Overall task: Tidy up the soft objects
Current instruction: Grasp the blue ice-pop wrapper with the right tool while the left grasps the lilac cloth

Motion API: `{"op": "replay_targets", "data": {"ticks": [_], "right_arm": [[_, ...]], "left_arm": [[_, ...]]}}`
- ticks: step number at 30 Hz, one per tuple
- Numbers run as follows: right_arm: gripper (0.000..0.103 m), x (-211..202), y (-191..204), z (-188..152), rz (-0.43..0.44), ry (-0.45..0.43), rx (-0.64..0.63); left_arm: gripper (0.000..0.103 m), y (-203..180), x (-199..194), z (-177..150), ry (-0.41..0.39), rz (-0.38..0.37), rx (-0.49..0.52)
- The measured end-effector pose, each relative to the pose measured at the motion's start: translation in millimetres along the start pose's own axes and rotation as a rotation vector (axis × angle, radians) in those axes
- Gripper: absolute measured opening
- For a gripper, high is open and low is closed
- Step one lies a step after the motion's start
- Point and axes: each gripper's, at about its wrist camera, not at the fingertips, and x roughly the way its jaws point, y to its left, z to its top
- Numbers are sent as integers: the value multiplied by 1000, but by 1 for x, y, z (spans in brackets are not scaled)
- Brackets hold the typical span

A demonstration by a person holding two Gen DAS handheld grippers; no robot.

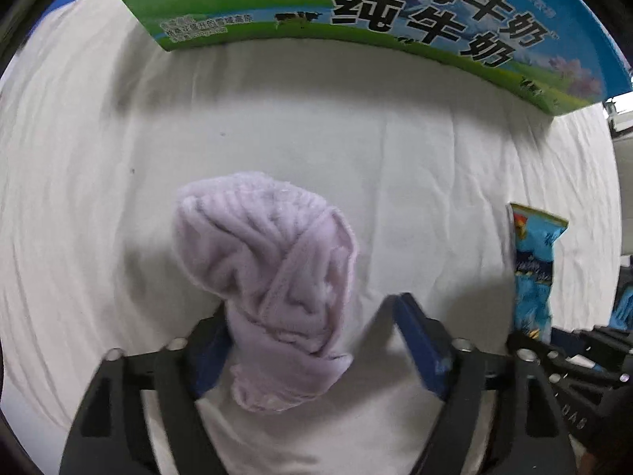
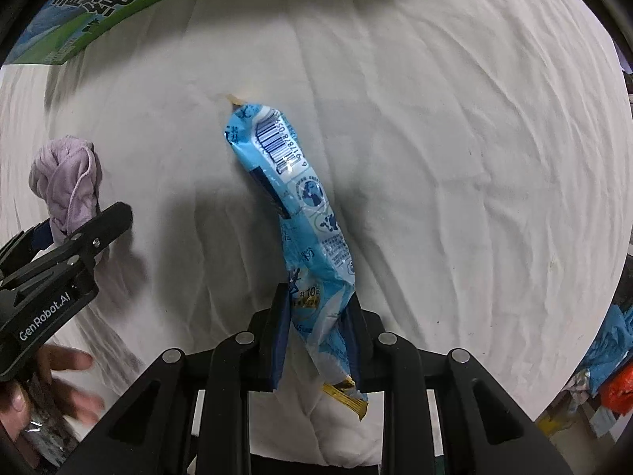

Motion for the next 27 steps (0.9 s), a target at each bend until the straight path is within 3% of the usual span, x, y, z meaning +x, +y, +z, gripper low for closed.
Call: {"op": "replay_targets", "data": {"ticks": [1, 3, 6, 9, 11, 14, 19, 27], "right_arm": [[27, 0, -1, -2, 2, 0, 2], [27, 1, -1, -10, 1, 1, 6], [27, 2, -9, -8, -1, 5, 5], [27, 0, -6, -6, -13, 5, 2], [27, 1, -5, -6, -16, 0, 7], [27, 1, -4, -8, -12, -13, 17], [26, 1, 0, -10, -29, -23, 4], [24, -4, -1, -12, -9, -42, 11]], "left_arm": [[103, -8, 9, -1, 36, -19, 19], [103, -8, 14, -2, 72, 17, 55], [101, -8, 12, 0, 58, 22, 10], [77, 10, -1, -2, 23, 53, -10], [53, 15, -9, -3, 2, 77, -17], [40, 27, -17, 3, -1, 77, -41], [38, 66, -37, 11, -20, 62, -36], [38, 48, -60, 9, -72, 50, -3]]}}
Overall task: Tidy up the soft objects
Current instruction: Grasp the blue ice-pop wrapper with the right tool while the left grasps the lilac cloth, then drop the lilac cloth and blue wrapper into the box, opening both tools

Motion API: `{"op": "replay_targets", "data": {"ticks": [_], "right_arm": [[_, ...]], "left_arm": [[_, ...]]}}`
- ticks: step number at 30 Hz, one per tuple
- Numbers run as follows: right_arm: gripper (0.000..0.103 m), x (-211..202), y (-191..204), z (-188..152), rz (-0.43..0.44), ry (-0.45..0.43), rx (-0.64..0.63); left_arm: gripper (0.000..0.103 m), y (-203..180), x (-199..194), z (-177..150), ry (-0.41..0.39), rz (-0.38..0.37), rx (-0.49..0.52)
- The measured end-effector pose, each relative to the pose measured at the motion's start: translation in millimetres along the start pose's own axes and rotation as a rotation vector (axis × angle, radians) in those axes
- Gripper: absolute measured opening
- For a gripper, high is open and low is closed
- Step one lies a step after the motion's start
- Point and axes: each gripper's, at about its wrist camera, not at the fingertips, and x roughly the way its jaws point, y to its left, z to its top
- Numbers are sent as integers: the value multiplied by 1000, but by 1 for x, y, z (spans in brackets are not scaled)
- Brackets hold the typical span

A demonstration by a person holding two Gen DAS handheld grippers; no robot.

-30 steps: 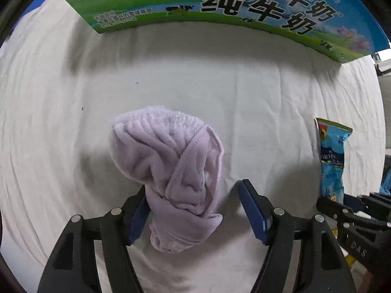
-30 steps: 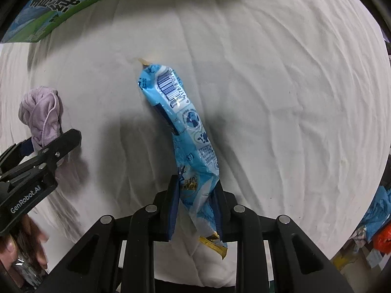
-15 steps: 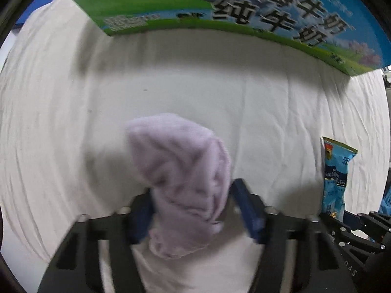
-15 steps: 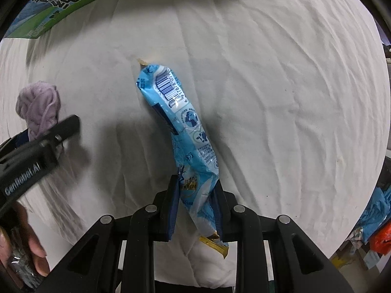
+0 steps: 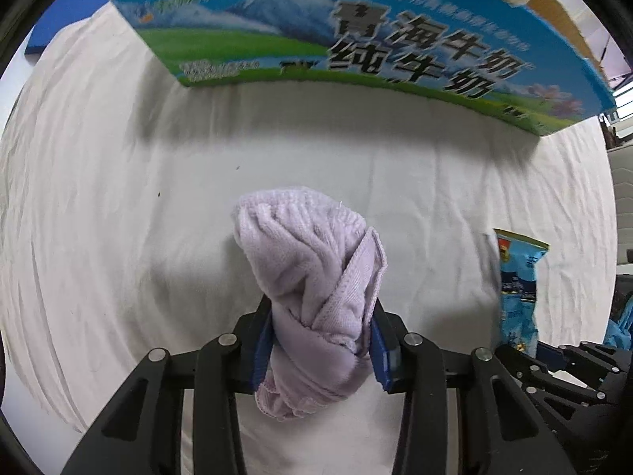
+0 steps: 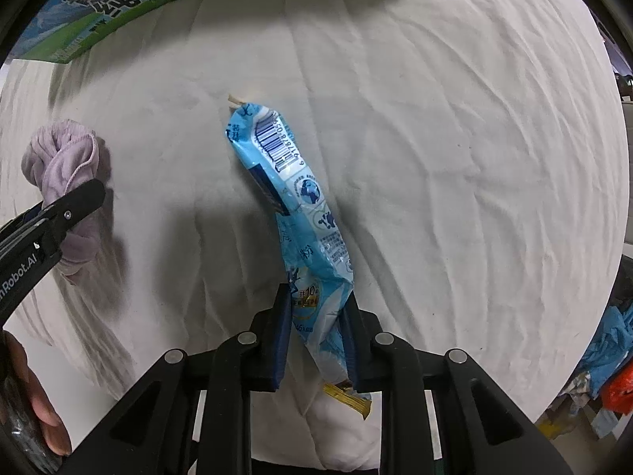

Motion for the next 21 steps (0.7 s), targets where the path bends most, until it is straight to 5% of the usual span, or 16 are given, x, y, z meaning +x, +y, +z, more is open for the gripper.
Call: {"op": "replay_targets", "data": {"ticks": [9, 21], "right_arm": [[24, -38, -3, -8, 61, -77, 1], [24, -182, -4, -7, 208, -321, -55]], "left_arm": [[38, -2, -58, 5, -96, -26, 59], [38, -31, -171, 48, -313, -139, 59]]}}
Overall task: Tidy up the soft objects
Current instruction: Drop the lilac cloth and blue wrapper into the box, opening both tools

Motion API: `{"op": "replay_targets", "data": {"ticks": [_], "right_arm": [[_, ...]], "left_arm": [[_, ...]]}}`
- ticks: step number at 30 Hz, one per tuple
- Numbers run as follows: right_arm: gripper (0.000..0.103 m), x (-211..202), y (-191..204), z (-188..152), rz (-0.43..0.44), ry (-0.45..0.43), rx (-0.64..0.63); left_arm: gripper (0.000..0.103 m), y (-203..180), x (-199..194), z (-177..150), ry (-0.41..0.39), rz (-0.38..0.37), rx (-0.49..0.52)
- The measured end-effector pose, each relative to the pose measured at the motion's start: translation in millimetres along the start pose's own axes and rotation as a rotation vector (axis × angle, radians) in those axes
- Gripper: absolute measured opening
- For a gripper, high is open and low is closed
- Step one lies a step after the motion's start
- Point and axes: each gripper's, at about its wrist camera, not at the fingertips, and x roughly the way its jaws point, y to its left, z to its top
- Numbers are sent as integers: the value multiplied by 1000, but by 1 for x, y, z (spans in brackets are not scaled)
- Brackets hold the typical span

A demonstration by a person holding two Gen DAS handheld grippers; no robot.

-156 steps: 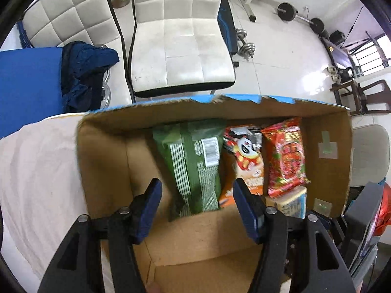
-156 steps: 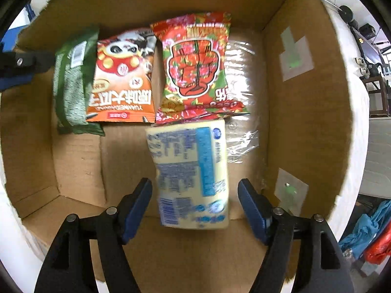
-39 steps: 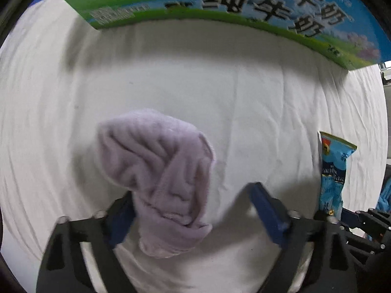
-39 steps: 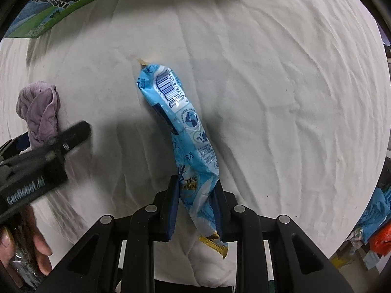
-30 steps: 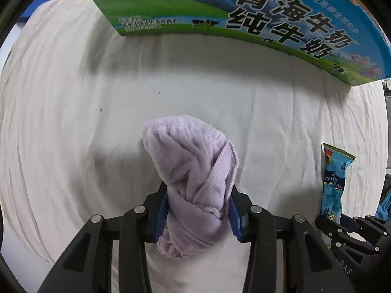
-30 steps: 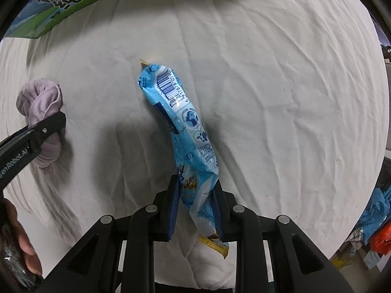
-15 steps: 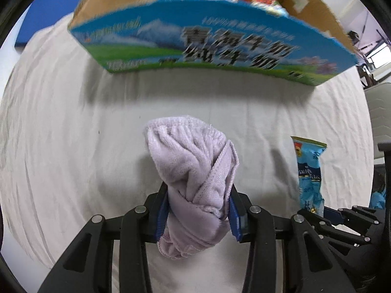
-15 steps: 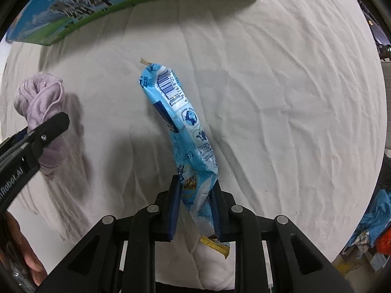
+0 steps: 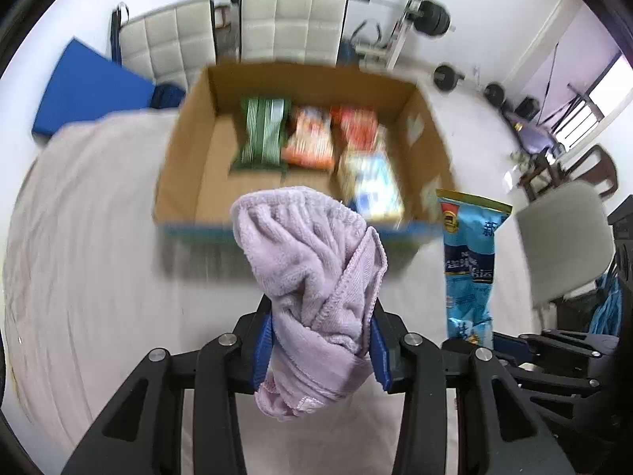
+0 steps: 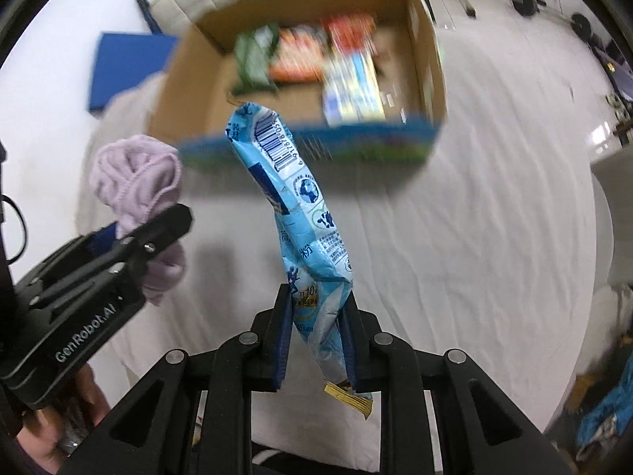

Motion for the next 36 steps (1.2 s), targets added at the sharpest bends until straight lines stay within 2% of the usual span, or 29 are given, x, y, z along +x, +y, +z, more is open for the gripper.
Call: {"op": "replay_targets", "data": {"ticks": [3, 7, 11, 14, 18, 21, 24, 29, 36], "right_arm": [[24, -28, 11, 19, 24, -60, -25], [24, -50, 24, 52, 46, -112, -45], [24, -50, 32, 85, 53, -133, -42], [24, -37, 40, 112, 62, -131, -25], [24, -9, 43, 144, 70, -99, 7], [24, 19, 42, 162, 87, -60, 42], [24, 54, 39, 177, 102, -10, 83], [24, 101, 37, 194, 70, 38, 117], [24, 141, 35, 208, 11, 83, 132]], "left_arm": [[38, -3, -14, 28, -53, -19, 5], [38, 0, -13, 64, -94, -6, 18], [38, 8, 4, 95, -88, 0, 27], [38, 21, 33, 114, -37, -21, 13], [38, 47, 83, 135, 118, -103, -51], [38, 63, 116, 142, 203, -137, -97], [38, 73, 140, 147, 248, -136, -123], [38, 85, 176, 150, 328, -128, -151], [38, 80, 198, 146, 366, -89, -109]]}}
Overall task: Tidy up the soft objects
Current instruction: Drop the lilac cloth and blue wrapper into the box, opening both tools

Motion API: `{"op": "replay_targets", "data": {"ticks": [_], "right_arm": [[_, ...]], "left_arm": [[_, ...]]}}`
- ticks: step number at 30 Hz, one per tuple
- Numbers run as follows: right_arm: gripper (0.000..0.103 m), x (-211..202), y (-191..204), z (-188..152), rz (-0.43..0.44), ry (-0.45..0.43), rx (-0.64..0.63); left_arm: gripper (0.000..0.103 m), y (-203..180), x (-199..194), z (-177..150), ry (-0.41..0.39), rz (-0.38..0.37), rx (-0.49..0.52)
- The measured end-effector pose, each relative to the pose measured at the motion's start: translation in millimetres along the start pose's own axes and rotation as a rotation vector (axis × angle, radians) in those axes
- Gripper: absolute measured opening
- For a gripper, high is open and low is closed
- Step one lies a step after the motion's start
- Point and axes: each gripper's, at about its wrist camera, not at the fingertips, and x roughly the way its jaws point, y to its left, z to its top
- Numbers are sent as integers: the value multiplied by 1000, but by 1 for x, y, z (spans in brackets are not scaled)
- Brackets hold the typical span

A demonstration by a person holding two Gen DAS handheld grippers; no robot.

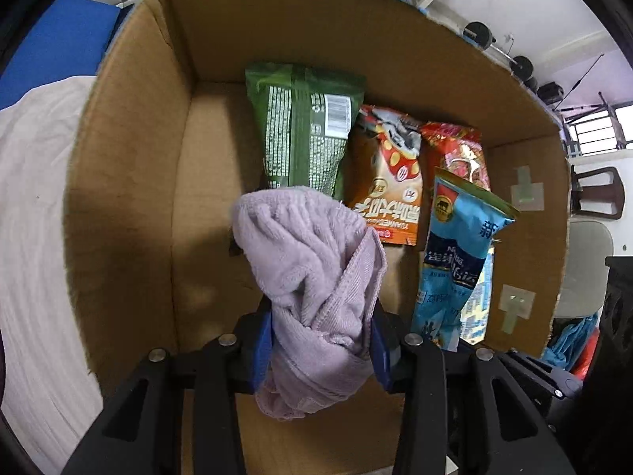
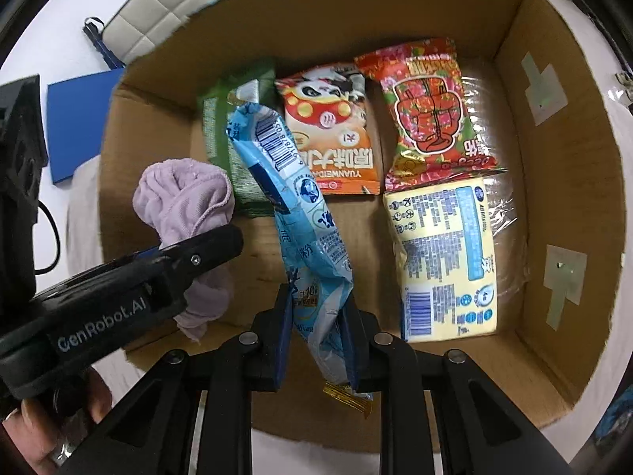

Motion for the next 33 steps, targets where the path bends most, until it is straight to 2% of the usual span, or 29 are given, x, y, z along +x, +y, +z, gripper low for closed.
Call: {"op": "replay_targets", "data": {"ticks": [9, 17, 18, 20, 24, 26, 28, 31, 33], "right_arm": [[25, 18, 3, 9, -40, 32, -2], [26, 21, 4, 8, -59, 62, -26], [26, 18, 2, 4, -54, 61, -30], [26, 13, 2, 1, -62, 51, -34], [26, -2, 2, -6, -70, 46, -45], [26, -10, 2, -5, -90, 30, -54], [26, -19, 1, -4, -108, 15, -57], [26, -33, -2, -1, -152, -7, -63], [30, -38, -7, -2, -184, -18, -62]], "left_arm": [[40, -8, 7, -7, 3, 56, 4], [44, -12, 0, -18, -9, 54, -28], [46, -14, -2, -19, -12, 62, -22], [62, -14, -5, -22, -22, 68, -17], [68, -24, -16, -24, -56, 90, 5], [84, -27, -22, -26, -79, 110, 18], [92, -32, -28, -30, -93, 127, 25], [93, -32, -27, -30, -114, 159, 40], [93, -33, -29, -32, -128, 166, 44]]}}
